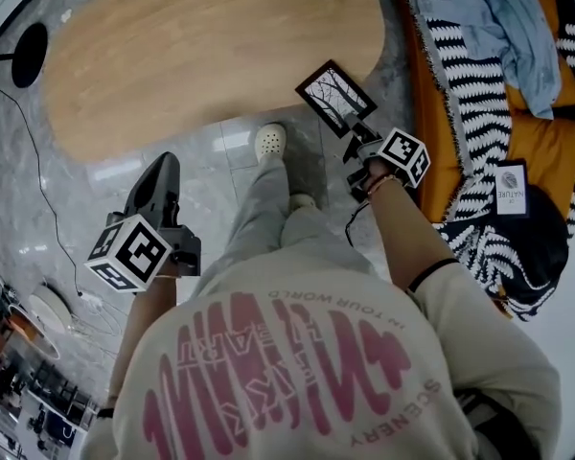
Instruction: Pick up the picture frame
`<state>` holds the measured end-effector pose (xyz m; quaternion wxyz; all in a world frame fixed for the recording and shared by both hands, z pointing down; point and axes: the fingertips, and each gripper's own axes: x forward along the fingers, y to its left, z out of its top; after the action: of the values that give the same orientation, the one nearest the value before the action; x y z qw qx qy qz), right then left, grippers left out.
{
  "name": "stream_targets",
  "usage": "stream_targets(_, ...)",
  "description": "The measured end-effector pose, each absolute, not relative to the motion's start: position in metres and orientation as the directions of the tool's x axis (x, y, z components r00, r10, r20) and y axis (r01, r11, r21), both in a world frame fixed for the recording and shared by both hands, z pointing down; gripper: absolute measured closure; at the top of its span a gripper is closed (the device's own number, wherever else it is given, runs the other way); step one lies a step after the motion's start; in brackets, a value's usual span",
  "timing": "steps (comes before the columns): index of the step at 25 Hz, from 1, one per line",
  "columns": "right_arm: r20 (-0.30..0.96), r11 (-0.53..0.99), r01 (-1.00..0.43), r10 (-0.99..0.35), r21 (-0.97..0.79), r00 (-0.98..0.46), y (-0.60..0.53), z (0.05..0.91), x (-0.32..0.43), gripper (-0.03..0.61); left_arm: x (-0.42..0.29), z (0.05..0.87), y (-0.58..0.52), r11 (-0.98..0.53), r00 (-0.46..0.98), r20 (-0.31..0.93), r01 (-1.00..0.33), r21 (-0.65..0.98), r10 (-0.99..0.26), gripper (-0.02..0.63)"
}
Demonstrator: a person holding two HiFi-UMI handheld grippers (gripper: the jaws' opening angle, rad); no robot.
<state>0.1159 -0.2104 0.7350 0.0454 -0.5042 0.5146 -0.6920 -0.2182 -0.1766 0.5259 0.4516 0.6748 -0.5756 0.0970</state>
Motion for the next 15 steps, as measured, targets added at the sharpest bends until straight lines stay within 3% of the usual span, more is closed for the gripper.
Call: stream_targets(15, 0.618, -0.394, -0.484, -0.598, -0.781, -0.511, -0.195, 0.677, 0.124, 0.502, -0.206, 0.482, -0.182, 0.028, 0.292, 0.537, -0.861, 0.509, -0.791, 0.611)
